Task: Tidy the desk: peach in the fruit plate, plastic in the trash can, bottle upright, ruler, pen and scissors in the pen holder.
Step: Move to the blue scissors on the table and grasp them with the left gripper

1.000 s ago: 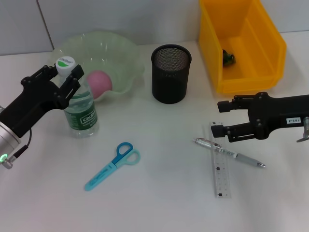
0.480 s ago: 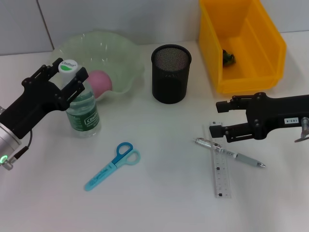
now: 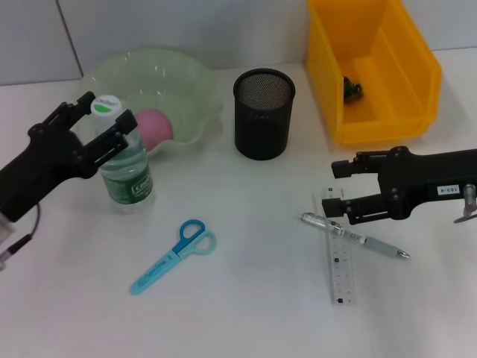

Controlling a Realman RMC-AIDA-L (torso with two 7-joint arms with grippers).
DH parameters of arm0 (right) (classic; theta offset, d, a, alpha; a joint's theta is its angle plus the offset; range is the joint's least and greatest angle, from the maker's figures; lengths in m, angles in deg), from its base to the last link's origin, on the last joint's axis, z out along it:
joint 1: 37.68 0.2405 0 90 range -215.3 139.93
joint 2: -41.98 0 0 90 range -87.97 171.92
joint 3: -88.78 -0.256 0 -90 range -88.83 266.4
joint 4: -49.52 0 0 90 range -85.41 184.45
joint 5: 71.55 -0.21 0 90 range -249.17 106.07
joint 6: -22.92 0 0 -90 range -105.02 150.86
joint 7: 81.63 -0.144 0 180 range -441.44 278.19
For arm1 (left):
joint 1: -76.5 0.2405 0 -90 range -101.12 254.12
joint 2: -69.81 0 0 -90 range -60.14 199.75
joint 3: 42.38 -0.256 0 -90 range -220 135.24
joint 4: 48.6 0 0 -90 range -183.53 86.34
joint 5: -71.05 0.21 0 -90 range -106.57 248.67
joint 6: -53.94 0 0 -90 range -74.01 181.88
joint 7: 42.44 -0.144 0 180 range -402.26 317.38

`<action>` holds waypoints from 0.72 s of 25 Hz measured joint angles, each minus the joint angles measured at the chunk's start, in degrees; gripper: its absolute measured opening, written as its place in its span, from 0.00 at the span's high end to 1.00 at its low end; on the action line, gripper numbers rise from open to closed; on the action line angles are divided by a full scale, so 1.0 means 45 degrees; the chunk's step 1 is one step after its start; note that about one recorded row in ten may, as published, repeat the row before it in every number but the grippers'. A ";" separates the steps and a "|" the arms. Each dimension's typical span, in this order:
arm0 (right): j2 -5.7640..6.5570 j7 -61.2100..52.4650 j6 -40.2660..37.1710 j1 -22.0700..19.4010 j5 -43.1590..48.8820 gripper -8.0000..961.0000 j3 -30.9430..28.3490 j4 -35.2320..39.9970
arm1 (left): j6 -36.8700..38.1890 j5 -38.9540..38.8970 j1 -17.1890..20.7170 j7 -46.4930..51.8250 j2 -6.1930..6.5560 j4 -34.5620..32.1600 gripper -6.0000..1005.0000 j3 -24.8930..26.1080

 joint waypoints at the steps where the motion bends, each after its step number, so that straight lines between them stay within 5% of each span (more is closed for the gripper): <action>1: -0.0001 -0.0002 -0.0001 0.0002 0.0056 0.14 0.0002 -0.0020 | 0.0056 -0.0002 0.0190 0.0360 0.0021 -0.0357 0.21 -0.0152; 6: -0.0004 -0.0009 -0.0015 0.0025 0.0220 0.14 0.0012 -0.0045 | 0.1040 0.0313 0.1454 0.3421 0.0609 -0.2774 0.19 -0.1383; 11: 0.0018 -0.0012 -0.0147 0.0030 0.0231 0.14 0.0020 -0.0049 | 0.2505 0.2000 0.1478 0.5540 0.1212 -0.3468 0.19 -0.1454; 18: -0.0017 -0.0088 -0.0190 0.0166 0.0709 0.14 0.0020 -0.0014 | 0.3407 0.4247 0.1440 0.6597 0.1181 -0.4679 0.19 -0.1442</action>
